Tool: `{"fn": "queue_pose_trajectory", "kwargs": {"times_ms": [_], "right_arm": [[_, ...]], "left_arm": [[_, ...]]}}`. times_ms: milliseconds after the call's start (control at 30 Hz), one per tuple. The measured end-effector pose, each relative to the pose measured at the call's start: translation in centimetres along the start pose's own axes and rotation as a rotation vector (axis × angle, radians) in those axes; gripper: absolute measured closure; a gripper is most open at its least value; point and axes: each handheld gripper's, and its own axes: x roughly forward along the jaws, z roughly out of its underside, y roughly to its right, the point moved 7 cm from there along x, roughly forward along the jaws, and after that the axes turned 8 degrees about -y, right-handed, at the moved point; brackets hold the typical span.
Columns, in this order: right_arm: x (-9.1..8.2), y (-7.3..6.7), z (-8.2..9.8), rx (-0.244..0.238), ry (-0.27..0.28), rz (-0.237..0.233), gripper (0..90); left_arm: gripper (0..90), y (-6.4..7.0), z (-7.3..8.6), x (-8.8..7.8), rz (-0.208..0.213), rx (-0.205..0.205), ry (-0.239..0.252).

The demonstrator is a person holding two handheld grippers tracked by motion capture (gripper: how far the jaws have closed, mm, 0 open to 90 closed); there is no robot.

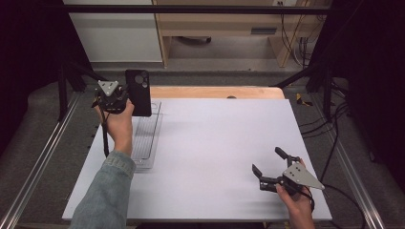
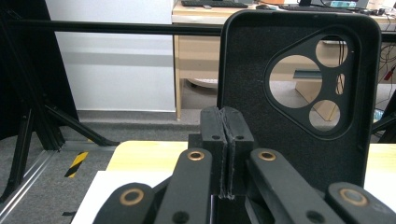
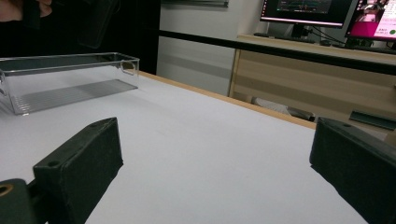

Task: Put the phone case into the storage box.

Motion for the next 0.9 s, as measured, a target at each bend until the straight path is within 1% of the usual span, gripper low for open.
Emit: {"fn": "queue_pose_trajectory", "kwargs": {"times_ms": [133,467,767,900], "right_arm": [[0.0,-0.1,0.0,-0.006,0.001,-0.001,2.7],[0.0,-0.1,-0.1,-0.001,0.002,-0.003,2.7],[0.0,0.0,-0.2,0.003,0.008,-0.004,2.7],[0.0,0.0,-0.2,0.004,0.008,-0.005,2.7]], "left_arm": [[88.6,0.1,0.1,0.0,-0.005,0.006,-0.004],[88.6,-0.1,0.5,0.5,-0.021,0.007,-0.022],[88.6,0.4,1.0,1.3,-0.024,0.017,-0.043],[88.6,0.4,1.3,1.9,-0.025,0.008,-0.056]]}}
